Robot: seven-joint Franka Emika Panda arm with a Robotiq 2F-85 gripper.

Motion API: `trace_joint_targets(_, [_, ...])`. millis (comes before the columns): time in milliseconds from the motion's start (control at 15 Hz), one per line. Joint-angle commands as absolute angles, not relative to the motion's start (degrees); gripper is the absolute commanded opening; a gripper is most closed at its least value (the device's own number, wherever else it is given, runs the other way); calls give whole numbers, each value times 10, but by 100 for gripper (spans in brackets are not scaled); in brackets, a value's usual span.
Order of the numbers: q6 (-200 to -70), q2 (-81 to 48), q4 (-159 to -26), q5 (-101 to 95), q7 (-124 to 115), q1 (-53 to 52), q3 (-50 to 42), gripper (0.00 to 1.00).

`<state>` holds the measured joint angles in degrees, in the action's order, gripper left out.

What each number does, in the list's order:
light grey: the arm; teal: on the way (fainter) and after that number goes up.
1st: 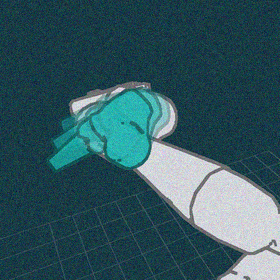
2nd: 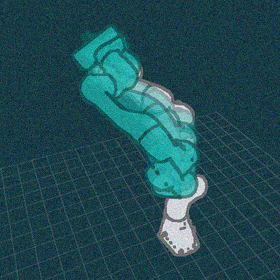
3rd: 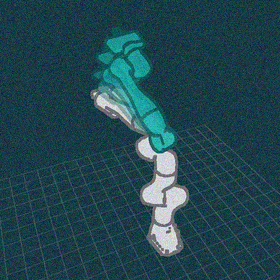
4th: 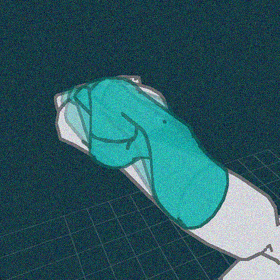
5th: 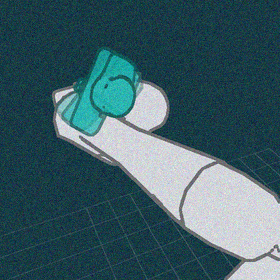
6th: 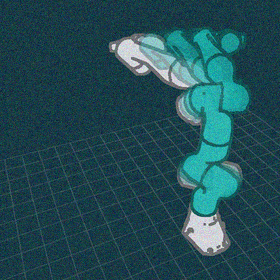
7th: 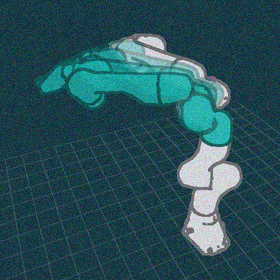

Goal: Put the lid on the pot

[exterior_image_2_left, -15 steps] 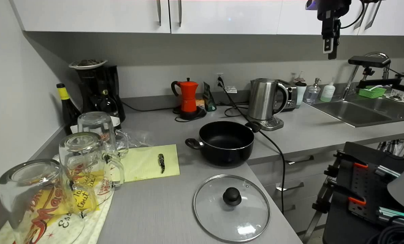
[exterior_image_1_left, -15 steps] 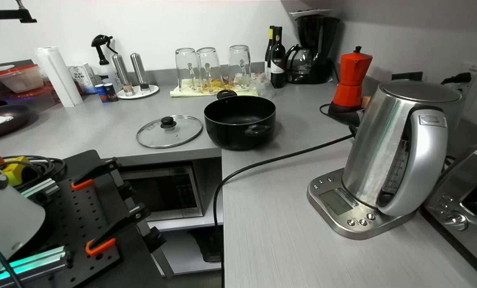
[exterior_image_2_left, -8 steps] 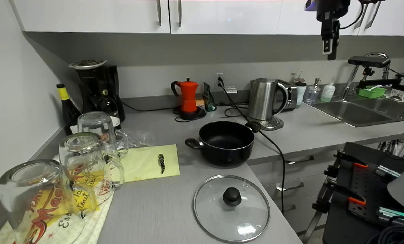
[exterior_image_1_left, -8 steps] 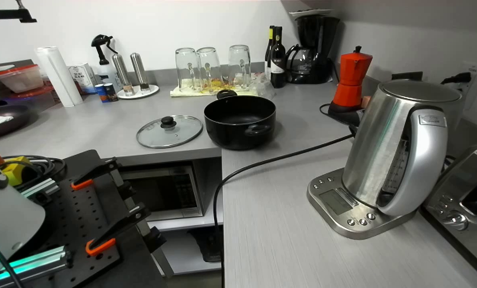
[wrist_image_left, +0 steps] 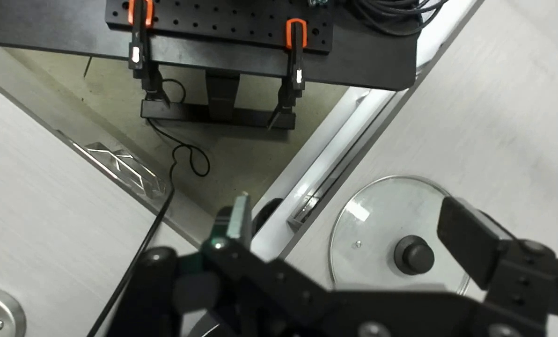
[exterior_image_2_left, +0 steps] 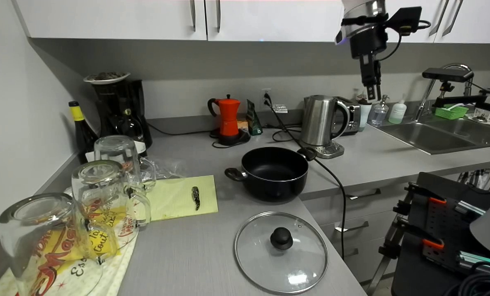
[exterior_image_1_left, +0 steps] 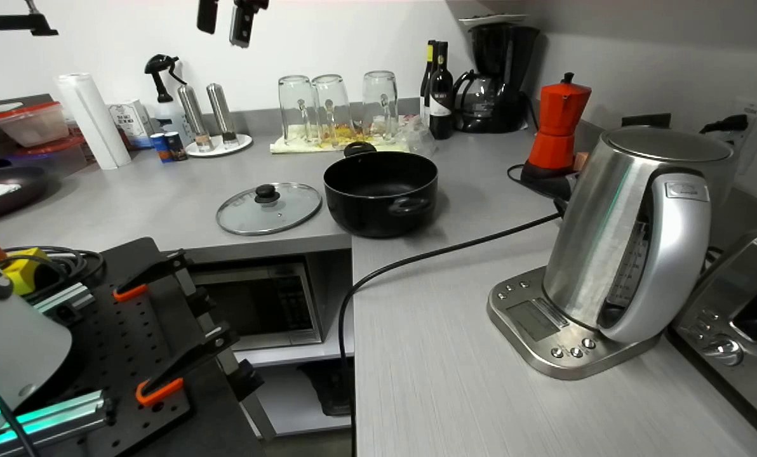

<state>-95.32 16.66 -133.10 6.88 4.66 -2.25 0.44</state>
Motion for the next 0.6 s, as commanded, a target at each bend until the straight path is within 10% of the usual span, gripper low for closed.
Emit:
trace_joint_targets(0, [-973,78,-1293,35,37,-50,48,100])
trace_joint_targets(533, [-1032,-101,-1205,-103,31,-112,114,100])
